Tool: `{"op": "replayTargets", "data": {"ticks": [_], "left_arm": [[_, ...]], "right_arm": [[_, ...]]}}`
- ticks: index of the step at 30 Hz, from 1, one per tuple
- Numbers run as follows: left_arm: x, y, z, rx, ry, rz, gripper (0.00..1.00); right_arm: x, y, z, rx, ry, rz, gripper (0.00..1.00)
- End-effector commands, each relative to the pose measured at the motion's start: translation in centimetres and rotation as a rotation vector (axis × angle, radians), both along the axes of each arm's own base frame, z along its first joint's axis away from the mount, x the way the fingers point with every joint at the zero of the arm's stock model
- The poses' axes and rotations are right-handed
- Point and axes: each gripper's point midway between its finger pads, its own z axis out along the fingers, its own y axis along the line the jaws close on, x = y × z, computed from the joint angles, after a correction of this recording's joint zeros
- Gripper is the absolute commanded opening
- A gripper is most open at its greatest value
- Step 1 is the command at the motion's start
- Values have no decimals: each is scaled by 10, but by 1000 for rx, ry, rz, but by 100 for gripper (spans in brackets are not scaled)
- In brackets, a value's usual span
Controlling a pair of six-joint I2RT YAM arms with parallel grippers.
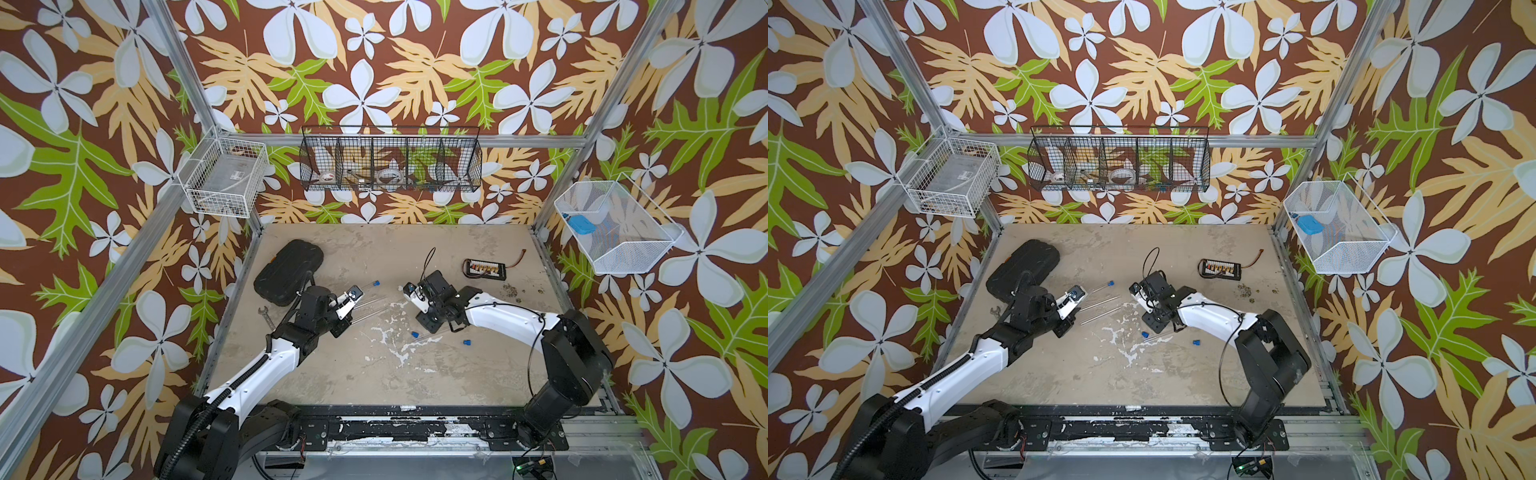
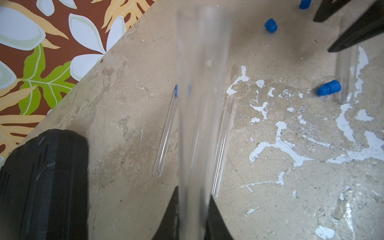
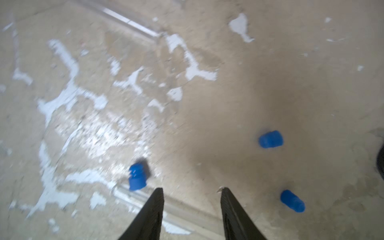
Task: Insert stoppers into test tubes
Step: Adjust the stopper at the center of the board, then pick up the stopper from the center of the board.
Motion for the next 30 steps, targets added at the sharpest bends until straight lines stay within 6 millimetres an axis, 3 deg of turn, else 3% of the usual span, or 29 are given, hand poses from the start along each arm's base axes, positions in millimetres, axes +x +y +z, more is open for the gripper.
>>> {"op": "replayTargets", "data": {"ticks": [1, 15, 30], "left_arm": [[3, -3, 8, -19, -21, -9, 0], [2, -3, 7, -19, -20, -12, 0], [2, -3, 7, -20, -19, -12, 0]], "right_arm": [[-2, 15, 8, 43, -55, 149, 46], [-10, 29, -28, 12, 106, 160, 40], [-20, 23, -37, -9, 145, 171, 33]]}}
